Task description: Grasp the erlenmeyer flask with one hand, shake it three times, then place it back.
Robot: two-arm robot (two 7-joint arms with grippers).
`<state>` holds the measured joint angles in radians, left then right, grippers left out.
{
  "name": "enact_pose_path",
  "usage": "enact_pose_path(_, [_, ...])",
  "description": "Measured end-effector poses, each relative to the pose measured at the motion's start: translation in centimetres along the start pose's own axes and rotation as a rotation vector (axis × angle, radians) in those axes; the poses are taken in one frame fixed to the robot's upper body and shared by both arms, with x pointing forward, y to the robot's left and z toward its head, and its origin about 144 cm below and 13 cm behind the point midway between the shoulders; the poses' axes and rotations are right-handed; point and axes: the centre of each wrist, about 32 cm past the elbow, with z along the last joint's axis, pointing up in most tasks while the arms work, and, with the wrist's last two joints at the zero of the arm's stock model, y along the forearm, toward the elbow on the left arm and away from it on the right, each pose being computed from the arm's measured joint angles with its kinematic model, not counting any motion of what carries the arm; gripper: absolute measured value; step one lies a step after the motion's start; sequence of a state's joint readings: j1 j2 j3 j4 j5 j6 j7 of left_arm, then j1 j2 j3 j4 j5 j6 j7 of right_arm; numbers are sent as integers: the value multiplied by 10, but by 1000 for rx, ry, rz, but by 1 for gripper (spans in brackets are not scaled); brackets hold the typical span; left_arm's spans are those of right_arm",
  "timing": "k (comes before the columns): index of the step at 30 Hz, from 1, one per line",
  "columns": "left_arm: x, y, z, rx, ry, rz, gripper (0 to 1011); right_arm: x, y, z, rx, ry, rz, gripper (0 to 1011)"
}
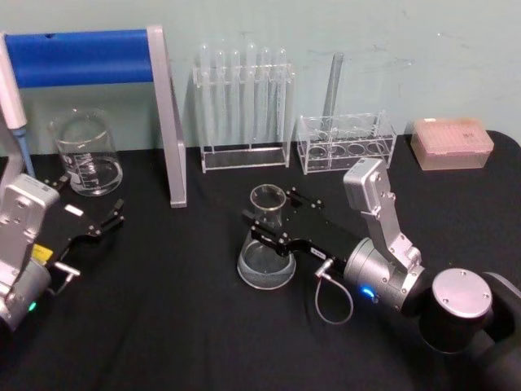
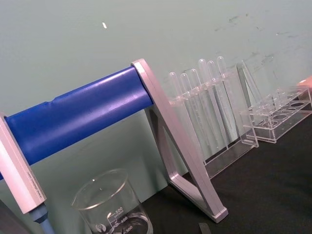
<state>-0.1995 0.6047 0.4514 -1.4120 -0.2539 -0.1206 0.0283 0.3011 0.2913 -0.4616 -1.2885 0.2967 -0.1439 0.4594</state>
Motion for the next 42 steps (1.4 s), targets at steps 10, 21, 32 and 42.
enact_pose_path(10, [0, 0, 0, 0, 0, 0, 1001, 0, 0, 0, 0, 1, -1, 450])
enact_pose_path(21, [0, 0, 0, 0, 0, 0, 1001, 0, -5, 19, 40, -8, -26, 450])
enact_pose_path(32, [0, 0, 0, 0, 0, 0, 1001, 6, -15, 53, 70, -34, -55, 450])
enact_pose_path(42, [0, 0, 0, 0, 0, 0, 1001, 9, -20, 60, 82, -37, -77, 450])
